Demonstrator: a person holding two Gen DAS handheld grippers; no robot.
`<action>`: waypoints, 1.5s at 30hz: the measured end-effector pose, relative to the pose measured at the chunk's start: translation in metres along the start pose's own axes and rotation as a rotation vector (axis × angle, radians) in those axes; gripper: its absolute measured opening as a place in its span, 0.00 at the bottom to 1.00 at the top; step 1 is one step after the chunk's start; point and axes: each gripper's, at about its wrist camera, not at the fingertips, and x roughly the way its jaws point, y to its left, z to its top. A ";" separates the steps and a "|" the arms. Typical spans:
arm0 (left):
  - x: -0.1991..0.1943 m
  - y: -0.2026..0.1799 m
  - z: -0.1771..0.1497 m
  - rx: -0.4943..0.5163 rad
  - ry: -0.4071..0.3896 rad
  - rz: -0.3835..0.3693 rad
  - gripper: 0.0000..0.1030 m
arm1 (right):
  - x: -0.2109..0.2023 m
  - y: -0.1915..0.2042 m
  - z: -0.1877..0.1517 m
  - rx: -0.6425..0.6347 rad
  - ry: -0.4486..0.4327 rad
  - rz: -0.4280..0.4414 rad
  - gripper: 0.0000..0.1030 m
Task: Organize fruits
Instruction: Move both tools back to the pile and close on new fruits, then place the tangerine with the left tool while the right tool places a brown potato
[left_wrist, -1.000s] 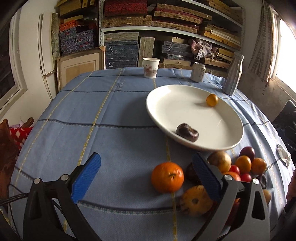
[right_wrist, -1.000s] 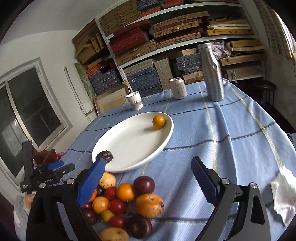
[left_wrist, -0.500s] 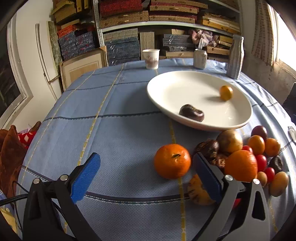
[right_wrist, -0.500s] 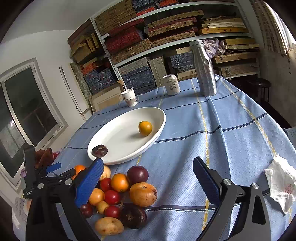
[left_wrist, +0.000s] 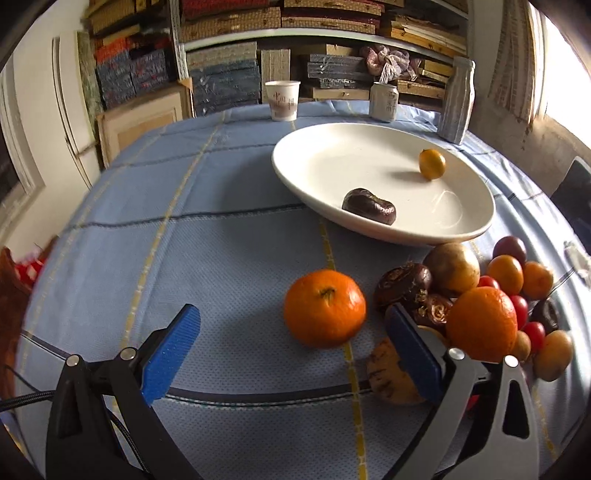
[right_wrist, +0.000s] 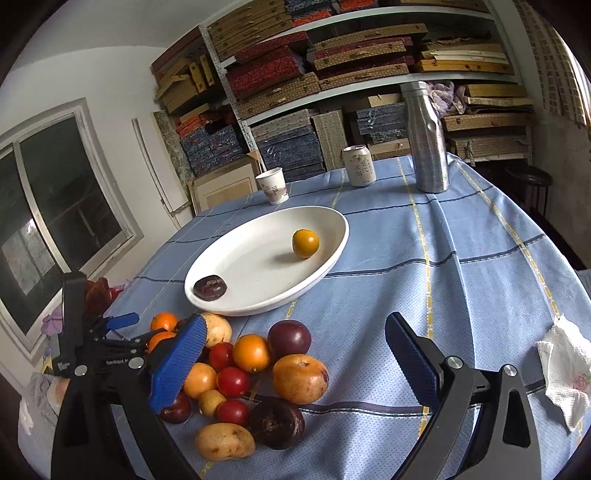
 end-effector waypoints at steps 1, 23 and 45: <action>0.001 0.001 0.000 -0.008 0.005 -0.008 0.92 | 0.000 0.001 -0.001 -0.008 0.000 0.001 0.95; 0.011 -0.017 0.006 0.066 0.011 -0.066 0.46 | 0.018 0.025 -0.029 -0.170 0.171 -0.044 0.64; 0.005 -0.010 0.005 0.014 -0.013 -0.100 0.44 | 0.044 -0.008 -0.024 0.018 0.272 0.016 0.44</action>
